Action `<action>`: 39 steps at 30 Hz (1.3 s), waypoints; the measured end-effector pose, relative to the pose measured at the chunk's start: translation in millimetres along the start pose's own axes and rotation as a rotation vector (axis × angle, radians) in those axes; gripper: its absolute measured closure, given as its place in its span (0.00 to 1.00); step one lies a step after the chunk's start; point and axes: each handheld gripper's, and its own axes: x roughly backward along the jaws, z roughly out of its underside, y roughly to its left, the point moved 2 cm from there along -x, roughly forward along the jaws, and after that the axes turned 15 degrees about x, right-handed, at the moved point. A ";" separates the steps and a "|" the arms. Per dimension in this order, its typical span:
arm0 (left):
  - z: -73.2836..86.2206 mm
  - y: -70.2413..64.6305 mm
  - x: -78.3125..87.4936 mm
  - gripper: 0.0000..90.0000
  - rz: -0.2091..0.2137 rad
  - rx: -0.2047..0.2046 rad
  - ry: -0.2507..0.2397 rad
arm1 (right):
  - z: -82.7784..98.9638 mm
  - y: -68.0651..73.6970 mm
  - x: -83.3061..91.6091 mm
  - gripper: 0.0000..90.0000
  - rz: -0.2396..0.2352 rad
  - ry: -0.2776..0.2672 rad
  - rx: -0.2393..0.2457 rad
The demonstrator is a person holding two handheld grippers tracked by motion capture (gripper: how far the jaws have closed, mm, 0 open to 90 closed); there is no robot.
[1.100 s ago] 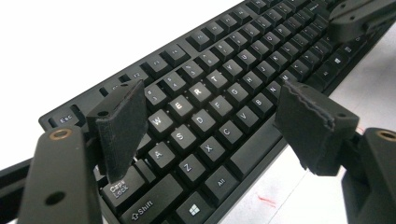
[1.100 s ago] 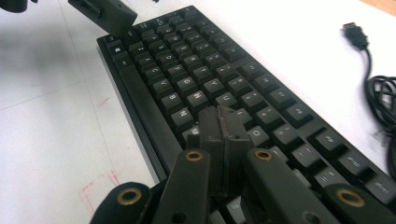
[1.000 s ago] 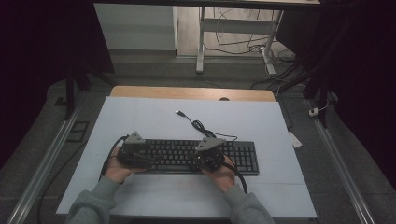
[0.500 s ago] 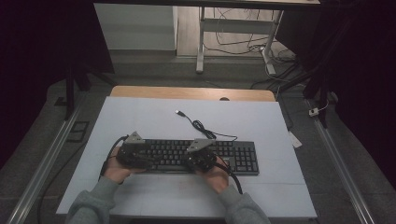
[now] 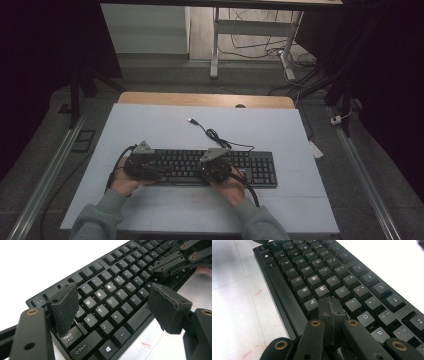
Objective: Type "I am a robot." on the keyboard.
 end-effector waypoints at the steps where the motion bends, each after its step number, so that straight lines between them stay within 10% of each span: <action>1: 0.1 -0.3 -0.2 0.28 0.000 -0.001 -0.001 | 0.0 0.0 -0.2 0.99 -0.001 0.001 0.002; 21: 0.9 -1.3 -1.9 0.28 -0.006 -0.011 0.004 | -2.9 -0.2 7.8 0.99 0.004 -0.062 -0.016; 30: 0.7 -0.8 -0.1 0.27 -0.006 -0.007 -0.007 | 2.7 -9.4 29.0 0.69 0.050 -0.097 -0.036; 39: 0.7 -2.4 -1.9 0.27 -0.009 -0.014 -0.003 | 20.4 -17.3 51.0 0.60 0.087 -0.119 -0.077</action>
